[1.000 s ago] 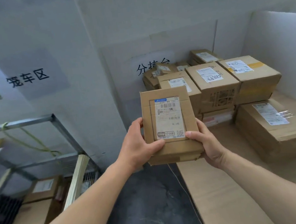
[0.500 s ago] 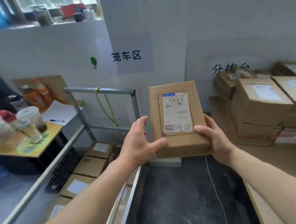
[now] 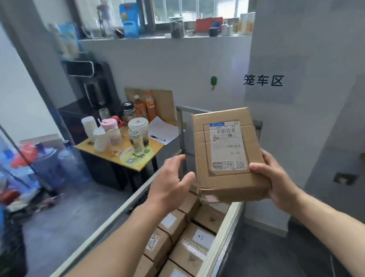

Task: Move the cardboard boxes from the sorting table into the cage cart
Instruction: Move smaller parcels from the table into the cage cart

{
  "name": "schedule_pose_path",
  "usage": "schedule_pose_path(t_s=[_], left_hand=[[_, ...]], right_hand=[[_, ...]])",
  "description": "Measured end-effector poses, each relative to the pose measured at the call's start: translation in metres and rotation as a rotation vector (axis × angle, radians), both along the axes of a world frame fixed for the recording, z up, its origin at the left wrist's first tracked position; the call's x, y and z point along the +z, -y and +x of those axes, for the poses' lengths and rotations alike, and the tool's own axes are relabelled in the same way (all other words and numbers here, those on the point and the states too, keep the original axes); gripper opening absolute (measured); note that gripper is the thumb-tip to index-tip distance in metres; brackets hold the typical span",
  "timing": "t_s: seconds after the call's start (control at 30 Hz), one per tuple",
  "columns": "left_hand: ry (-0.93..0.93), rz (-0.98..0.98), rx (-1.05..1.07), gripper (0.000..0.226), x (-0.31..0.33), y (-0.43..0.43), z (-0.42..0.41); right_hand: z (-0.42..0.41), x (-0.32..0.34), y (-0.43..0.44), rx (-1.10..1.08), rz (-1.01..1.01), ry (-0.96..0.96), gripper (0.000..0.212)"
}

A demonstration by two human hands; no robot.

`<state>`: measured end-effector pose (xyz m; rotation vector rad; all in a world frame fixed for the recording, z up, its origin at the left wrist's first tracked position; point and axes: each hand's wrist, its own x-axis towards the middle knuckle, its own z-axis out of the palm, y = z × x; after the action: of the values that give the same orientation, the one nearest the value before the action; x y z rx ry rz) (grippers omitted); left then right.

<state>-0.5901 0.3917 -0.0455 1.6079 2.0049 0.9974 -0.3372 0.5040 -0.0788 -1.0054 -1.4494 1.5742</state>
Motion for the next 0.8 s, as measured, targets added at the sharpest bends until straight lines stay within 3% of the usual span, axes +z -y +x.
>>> schedule_pose_path(t_s=[0.2, 0.47, 0.8], left_hand=[[0.017, -0.017, 0.138, 0.069, -0.009, 0.025, -0.068], [-0.026, -0.075, 0.367, 0.062, -0.029, 0.038, -0.133], [-0.003, -0.255, 0.666, 0.064, -0.09, 0.062, -0.18]], right_hand=[[-0.085, -0.006, -0.013, 0.141, 0.009, -0.016, 0.086], [-0.192, -0.034, -0.042, 0.35, -0.03, -0.06, 0.065], [-0.299, -0.094, -0.07, 0.709, -0.151, 0.035, 0.087]])
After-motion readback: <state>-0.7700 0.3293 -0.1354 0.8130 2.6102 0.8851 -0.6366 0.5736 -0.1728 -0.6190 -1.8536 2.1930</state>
